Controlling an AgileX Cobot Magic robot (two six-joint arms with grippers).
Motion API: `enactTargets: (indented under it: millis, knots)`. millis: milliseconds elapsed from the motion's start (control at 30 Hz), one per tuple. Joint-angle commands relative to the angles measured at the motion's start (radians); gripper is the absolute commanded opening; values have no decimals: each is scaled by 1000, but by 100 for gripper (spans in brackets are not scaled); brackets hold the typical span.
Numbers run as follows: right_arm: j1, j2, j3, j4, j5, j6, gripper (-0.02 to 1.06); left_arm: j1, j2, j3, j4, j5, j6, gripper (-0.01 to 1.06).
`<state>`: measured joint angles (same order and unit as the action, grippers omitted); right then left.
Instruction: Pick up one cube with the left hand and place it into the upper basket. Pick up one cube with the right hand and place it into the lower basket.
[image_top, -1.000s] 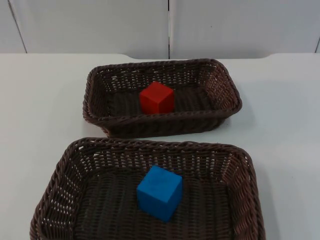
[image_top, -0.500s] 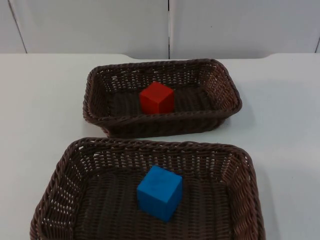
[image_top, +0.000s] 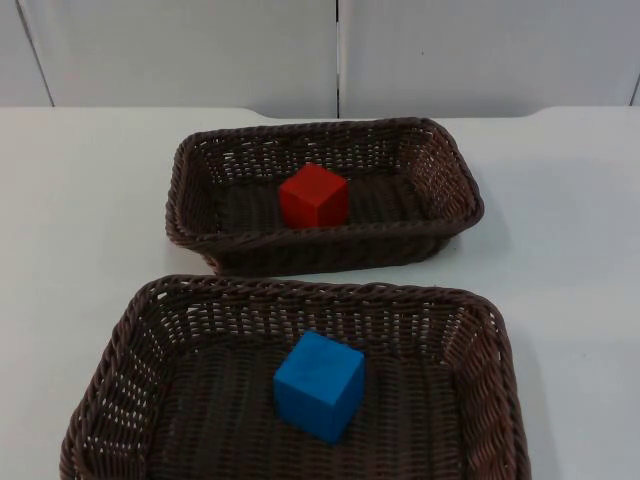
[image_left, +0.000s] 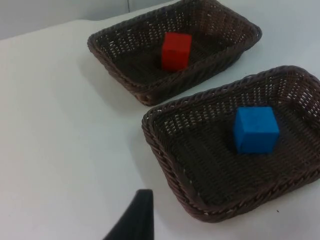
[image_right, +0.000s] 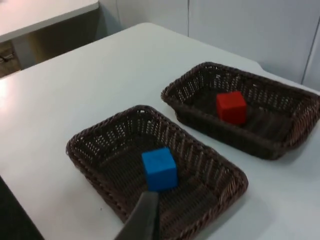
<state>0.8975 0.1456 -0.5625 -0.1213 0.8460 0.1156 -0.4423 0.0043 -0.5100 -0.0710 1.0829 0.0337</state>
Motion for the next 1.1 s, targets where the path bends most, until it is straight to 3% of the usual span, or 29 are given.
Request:
enactTargets:
  millis: [0, 367, 1067]
  knots:
    - [5, -35, 2, 9, 50, 6, 88, 1, -4, 3, 4, -9, -6, 105]
    - [7, -146, 18, 61, 233, 6, 88, 1, -4, 3, 4, -17, -6, 105]
    - [7, -146, 45, 63, 234, 0, 88, 1, -4, 15, 35, -9, -2, 105]
